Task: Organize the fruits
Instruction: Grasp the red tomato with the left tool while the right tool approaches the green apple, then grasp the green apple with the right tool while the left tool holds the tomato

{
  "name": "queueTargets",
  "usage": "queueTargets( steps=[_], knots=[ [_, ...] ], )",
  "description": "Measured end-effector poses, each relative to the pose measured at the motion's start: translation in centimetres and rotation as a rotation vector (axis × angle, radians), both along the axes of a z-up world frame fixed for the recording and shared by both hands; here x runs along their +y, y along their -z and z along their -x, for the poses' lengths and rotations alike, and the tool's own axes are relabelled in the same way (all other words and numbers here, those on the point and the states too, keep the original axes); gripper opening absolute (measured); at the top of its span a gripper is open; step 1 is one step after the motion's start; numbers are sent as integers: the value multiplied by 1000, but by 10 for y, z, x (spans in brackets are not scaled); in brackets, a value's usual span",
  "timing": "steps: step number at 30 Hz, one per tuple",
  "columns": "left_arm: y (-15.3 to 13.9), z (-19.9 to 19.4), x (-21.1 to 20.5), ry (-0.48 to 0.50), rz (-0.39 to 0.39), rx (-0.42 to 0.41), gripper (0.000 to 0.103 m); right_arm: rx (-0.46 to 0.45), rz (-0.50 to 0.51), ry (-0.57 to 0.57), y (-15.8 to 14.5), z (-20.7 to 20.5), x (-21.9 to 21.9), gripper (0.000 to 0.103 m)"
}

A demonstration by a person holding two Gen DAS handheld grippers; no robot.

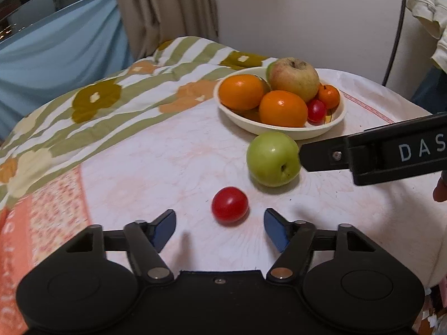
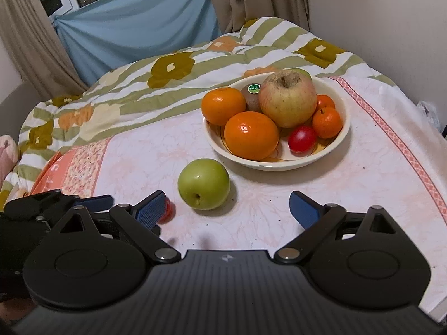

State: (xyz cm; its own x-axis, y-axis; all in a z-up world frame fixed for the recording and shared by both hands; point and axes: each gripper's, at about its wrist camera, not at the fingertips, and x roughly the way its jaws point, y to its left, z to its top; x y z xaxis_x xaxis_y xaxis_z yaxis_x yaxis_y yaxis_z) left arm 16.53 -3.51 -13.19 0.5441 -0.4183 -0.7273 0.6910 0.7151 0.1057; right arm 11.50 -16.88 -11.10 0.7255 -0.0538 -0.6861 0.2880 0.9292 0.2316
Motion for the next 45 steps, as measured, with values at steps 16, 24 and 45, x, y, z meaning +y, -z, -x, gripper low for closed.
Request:
queueTargets(
  steps=[16, 24, 45],
  knots=[
    [17, -13, -11, 37, 17, 6, 37, 3, -3, -17, 19, -24, 4, 103],
    [15, -11, 3, -2, -4, -5, 37, 7, -7, -46, 26, -41, 12, 97],
    [-10, -7, 24, -110, 5, -29, 37, 17, 0, -94, 23, -48, 19, 71]
  ],
)
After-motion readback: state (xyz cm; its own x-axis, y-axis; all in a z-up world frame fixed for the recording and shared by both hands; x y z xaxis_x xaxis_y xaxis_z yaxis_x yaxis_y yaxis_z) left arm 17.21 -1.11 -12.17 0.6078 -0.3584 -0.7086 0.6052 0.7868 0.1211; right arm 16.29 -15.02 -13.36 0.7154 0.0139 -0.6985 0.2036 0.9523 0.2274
